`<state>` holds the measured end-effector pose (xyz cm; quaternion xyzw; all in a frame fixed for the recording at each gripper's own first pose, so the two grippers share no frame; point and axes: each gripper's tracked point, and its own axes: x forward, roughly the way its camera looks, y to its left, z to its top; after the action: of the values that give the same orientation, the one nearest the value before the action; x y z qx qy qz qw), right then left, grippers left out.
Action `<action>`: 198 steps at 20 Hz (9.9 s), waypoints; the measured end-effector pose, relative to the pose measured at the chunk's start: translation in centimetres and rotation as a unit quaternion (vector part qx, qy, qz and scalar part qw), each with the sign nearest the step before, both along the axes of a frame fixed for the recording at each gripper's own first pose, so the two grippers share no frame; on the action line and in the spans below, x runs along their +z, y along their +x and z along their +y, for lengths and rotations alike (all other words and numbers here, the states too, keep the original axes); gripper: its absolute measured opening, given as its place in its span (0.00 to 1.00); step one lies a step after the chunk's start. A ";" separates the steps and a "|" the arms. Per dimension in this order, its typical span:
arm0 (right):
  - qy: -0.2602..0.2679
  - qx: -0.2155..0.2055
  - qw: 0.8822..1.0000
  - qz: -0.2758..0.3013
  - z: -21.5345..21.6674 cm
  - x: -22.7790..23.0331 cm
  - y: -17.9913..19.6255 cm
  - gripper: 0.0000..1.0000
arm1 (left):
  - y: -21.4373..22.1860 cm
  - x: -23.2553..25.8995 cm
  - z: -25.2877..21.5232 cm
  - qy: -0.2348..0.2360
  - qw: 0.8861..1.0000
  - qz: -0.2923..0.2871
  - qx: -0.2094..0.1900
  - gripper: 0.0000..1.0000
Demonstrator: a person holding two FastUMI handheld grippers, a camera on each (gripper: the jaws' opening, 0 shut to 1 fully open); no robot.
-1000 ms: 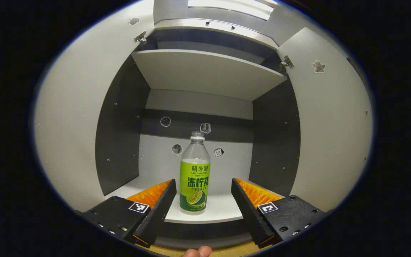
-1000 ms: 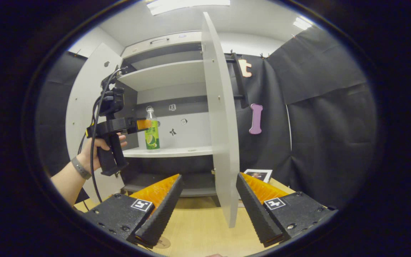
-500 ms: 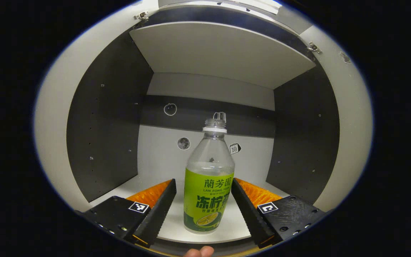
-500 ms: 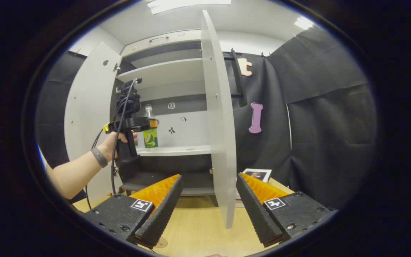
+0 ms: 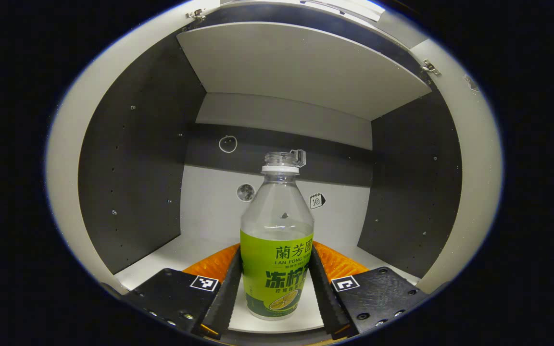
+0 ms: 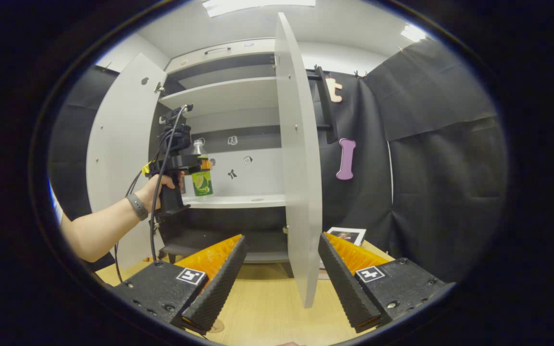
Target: Grasp the bottle in the cabinet with the left hand and place it on the coaster, then close the right door with the right hand and the left door with the left hand.
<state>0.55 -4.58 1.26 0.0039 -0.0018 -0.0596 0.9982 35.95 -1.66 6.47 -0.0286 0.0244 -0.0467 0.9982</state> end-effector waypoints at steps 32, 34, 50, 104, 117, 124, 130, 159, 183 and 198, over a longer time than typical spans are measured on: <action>-0.028 0.034 0.999 -0.027 3.0 3.0 -1.0 0.99 | -30.5 -22.5 -3.4 0.051 0.994 0.069 -0.063 0.70; -0.030 0.033 0.999 -0.016 2.9 2.5 -0.9 0.99 | -32.3 -24.6 -4.3 0.050 0.992 0.082 -0.077 0.70; -0.023 0.048 0.998 0.036 4.3 0.3 0.5 0.94 | -36.6 -28.9 -4.5 0.050 0.992 0.075 -0.085 0.74; -0.050 -0.074 0.992 -0.085 -7.1 18.8 2.7 0.98 | -35.3 -8.4 1.9 0.038 0.999 0.012 0.020 0.95; -0.083 0.047 0.991 -0.098 4.8 18.7 9.0 0.98 | -36.5 -7.8 4.4 0.027 0.998 0.011 0.063 0.95; -0.089 0.037 0.991 -0.095 2.1 16.5 5.0 0.98 | -35.7 -7.7 3.2 0.005 0.999 0.016 0.052 0.95; -0.050 0.007 0.997 -0.063 0.1 7.5 -0.2 0.98 | -35.0 -6.5 4.0 0.017 0.998 -0.001 0.058 0.95; -0.045 0.013 0.999 -0.019 -0.6 0.2 -0.8 0.99 | -32.5 8.6 33.6 0.069 0.947 -0.042 0.312 0.95; -0.061 0.063 0.996 -0.019 1.6 1.5 2.6 0.99 | -26.1 5.0 14.3 -0.016 0.994 -0.025 0.105 1.00; -0.028 0.053 0.998 -0.028 0.6 2.7 1.1 0.99 | -31.8 3.4 10.4 0.038 0.990 -0.053 0.122 1.00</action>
<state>1.68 -3.96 3.91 -0.0219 -0.0309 -0.0064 0.9993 4.18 8.74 9.84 0.0094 -0.0300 0.0747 0.9967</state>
